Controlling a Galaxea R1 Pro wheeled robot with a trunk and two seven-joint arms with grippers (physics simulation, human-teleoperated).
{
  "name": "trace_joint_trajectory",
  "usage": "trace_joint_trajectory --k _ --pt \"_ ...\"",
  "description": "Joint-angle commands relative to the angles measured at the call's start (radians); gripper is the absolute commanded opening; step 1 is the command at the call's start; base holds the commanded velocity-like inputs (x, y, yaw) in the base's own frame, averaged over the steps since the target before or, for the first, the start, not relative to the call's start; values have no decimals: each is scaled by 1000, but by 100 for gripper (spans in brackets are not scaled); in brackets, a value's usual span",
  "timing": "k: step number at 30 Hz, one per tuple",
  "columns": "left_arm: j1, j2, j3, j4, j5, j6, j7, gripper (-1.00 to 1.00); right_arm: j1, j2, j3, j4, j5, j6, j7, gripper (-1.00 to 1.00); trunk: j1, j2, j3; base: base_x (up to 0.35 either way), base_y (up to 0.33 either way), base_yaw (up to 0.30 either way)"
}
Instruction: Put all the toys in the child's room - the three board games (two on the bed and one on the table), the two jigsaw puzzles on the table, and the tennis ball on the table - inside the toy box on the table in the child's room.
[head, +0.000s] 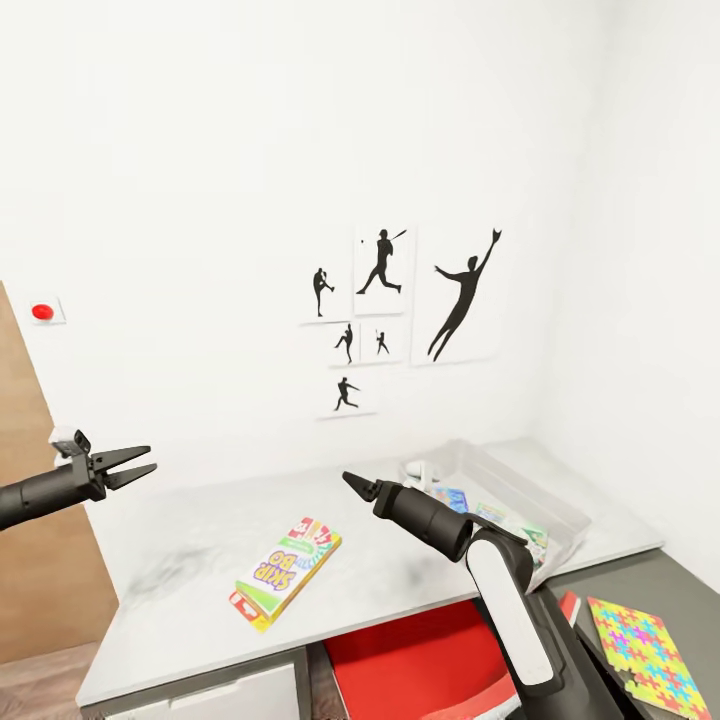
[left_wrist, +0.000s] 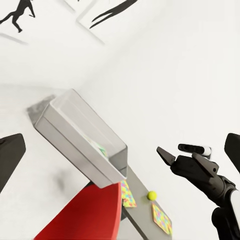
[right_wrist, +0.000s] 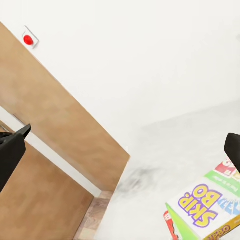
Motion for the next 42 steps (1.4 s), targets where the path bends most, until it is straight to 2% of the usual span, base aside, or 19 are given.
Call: trace_joint_trajectory --k 1,13,23,27,29,31,35,42 --pt "0 0 0 1 2 9 -2 100 0 1 -1 0 1 5 3 100 0 -1 -1 -111 113 0" --pt "0 0 0 3 2 8 -1 100 -1 1 0 0 1 6 1 100 0 -1 -1 -171 188 0" --pt "0 0 0 4 2 8 -1 100 -1 1 -1 0 1 11 -17 100 0 -1 -1 -36 59 0" --pt "0 0 1 4 2 8 -1 100 -1 3 0 0 1 17 -96 100 0 -1 -1 -17 163 0" --pt "0 0 2 4 2 8 -1 100 0 7 -1 0 0 45 -191 100 0 -1 -1 -10 116 0" --pt "0 0 3 4 2 7 -1 100 0 7 -1 0 -2 73 -242 100 0 -1 -1 -5 60 0" --pt "0 0 3 4 2 4 0 100 0 9 1 -1 -2 97 -281 100 0 -1 -1 -2 23 0" --pt "0 0 3 4 2 3 0 100 0 7 18 -2 -1 102 -293 100 0 -1 -2 0 16 0"
